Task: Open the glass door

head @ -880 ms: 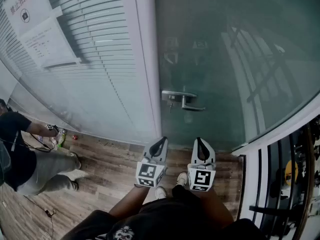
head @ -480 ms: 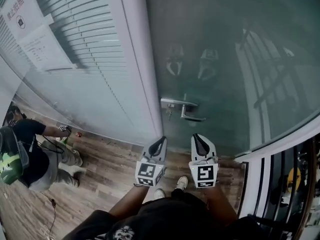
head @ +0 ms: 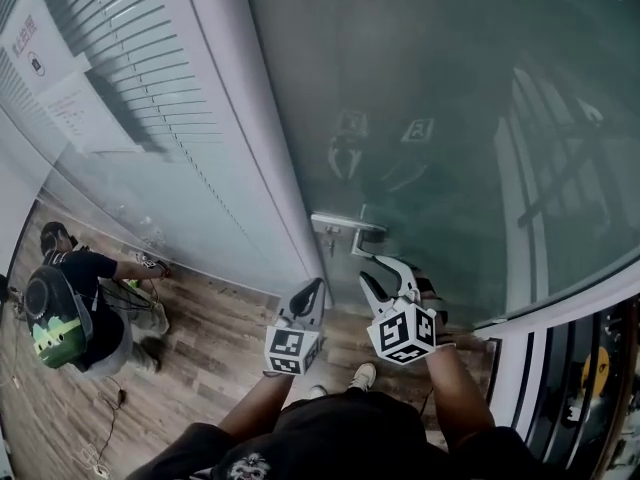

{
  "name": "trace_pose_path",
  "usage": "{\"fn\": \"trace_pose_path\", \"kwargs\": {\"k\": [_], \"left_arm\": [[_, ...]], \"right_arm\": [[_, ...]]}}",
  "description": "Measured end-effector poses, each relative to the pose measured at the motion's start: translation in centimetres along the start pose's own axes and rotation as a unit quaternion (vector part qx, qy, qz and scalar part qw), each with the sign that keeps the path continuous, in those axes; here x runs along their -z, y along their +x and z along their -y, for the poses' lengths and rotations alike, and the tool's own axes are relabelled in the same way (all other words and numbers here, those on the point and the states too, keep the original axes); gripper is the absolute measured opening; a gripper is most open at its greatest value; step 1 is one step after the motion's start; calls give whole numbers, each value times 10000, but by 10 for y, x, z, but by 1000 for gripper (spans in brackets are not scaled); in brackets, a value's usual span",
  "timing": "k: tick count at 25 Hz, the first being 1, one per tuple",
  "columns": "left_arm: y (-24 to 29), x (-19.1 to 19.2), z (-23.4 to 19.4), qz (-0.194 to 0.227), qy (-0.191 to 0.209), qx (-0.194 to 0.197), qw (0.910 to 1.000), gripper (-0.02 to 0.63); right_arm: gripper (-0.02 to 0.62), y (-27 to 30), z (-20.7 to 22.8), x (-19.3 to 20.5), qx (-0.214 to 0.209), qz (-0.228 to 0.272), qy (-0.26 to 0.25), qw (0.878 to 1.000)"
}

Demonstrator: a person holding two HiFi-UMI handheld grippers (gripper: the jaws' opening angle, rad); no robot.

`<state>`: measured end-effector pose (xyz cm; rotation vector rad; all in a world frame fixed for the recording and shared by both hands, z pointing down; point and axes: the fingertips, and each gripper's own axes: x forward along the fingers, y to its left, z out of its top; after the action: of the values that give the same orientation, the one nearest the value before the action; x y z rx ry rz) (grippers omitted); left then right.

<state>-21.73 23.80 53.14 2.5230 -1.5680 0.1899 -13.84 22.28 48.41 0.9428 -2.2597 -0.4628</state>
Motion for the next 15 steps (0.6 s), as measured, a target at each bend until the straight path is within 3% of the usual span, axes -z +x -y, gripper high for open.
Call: {"fn": "trace_pose_path", "kwargs": {"k": [3, 7, 15], "left_arm": [[5, 2, -8, -13, 13, -178, 9998, 6], [11, 3, -13, 20, 23, -345, 9994, 6], [24, 11, -16, -59, 30, -328, 9994, 6]], "right_arm": [[147, 14, 7, 6, -394, -422, -619, 9964], [147, 26, 15, 11, -631, -831, -1086, 9886], [146, 55, 0, 44, -1448, -1763, -1866, 9556]]}}
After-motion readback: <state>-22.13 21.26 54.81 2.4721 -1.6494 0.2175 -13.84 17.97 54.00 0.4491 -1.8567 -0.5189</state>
